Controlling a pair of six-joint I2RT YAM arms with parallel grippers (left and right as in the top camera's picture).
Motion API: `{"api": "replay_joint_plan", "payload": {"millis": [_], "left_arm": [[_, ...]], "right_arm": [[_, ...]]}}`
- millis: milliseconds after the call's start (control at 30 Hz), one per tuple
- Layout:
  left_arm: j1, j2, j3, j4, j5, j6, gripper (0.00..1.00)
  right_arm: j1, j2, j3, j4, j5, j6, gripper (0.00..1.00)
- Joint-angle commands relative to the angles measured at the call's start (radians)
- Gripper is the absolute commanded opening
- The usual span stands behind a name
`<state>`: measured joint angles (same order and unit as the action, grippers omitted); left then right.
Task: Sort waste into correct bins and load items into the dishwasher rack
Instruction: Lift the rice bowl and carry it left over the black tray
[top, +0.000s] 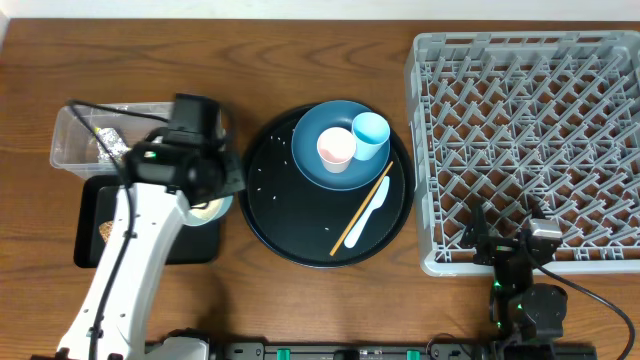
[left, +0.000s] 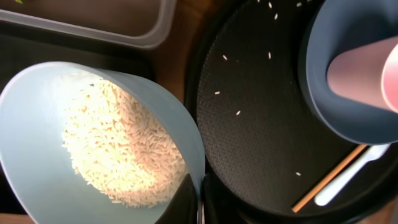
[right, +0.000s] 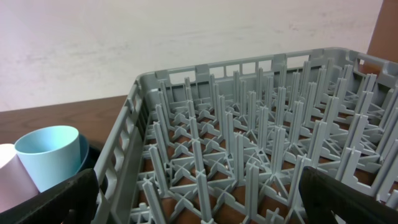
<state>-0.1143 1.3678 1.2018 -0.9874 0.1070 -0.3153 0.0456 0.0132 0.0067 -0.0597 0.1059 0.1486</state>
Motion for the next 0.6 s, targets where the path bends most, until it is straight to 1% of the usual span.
{"api": "replay_joint_plan", "payload": {"millis": [0, 167, 367, 567], "left_arm": [[0.091, -0.008, 0.000, 0.001, 0.146, 0.079, 0.06], [0.248, -0.008, 0.000, 0.002, 0.311, 0.142, 0.06], [0.427, -0.008, 0.000, 0.002, 0.463, 0.202, 0.06], [0.565, -0.008, 0.000, 0.010, 0.475, 0.229, 0.06]], "right_arm": [[0.008, 0.000, -0.002, -0.003, 0.010, -0.011, 0.99], [0.008, 0.000, -0.002, -0.003, 0.010, -0.011, 0.99], [0.008, 0.000, -0.002, -0.003, 0.010, -0.011, 0.99], [0.008, 0.000, -0.002, -0.003, 0.010, -0.011, 0.99]]}}
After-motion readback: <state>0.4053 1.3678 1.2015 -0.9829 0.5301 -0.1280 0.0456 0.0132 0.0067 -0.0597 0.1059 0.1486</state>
